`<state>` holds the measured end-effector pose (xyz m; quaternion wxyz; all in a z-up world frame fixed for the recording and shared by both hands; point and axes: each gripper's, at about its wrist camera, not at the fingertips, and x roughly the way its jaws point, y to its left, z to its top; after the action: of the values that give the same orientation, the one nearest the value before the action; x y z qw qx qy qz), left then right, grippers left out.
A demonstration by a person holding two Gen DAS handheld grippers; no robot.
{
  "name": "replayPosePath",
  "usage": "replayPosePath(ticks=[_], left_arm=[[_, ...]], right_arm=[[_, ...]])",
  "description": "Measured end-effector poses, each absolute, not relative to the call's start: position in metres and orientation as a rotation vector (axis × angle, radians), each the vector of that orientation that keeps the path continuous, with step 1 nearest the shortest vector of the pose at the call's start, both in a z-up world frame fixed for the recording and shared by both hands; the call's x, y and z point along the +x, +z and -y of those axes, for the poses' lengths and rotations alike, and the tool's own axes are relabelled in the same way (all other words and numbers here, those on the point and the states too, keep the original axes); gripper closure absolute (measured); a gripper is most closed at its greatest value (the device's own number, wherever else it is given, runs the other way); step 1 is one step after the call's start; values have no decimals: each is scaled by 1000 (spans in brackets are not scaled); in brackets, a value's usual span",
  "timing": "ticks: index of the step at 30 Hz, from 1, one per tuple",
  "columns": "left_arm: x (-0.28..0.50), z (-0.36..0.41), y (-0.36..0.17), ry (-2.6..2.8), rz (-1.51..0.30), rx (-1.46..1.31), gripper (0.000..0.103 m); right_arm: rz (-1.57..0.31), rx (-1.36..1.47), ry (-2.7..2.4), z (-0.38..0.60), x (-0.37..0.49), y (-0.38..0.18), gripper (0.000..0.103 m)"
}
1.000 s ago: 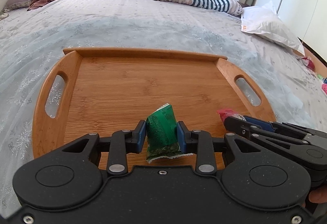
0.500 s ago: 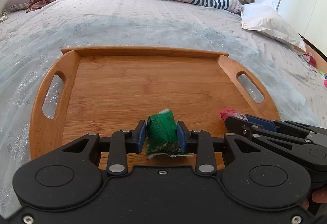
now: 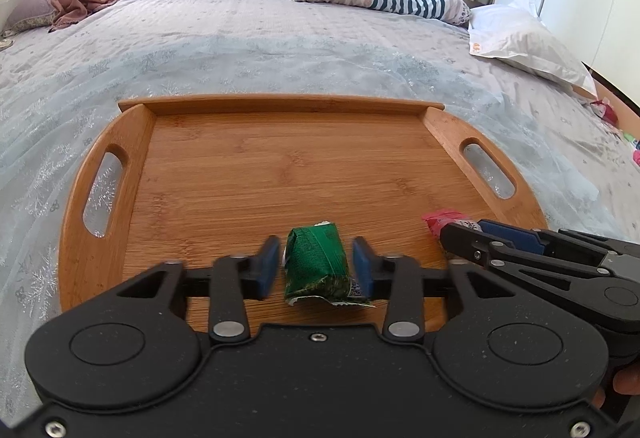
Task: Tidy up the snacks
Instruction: 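Open both tools to release the packets and pull back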
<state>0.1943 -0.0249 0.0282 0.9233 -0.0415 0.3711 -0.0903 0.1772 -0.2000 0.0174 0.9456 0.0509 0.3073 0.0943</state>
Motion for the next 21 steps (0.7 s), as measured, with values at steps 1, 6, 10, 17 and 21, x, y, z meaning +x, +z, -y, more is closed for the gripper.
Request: replayPosePath(ticks=[1,6,10,17,21], left_arm=[[193,24,29,-186,-757,-84,54],[182,24,37,-185,-733,-61,41],[169,21,45,-181,-701,-53,26],[141,13,55,-203,-657,-72,18],[123,13,59,-208,-627,-54,18]], right_arm=[[-619,100,194,200,175,19,48],[-587,66,194,200,165,27,40],[-577,61,197,202,156,31,36],[-554,53,204,205,136,34,26],[-543,49,212,208,123,35,20]])
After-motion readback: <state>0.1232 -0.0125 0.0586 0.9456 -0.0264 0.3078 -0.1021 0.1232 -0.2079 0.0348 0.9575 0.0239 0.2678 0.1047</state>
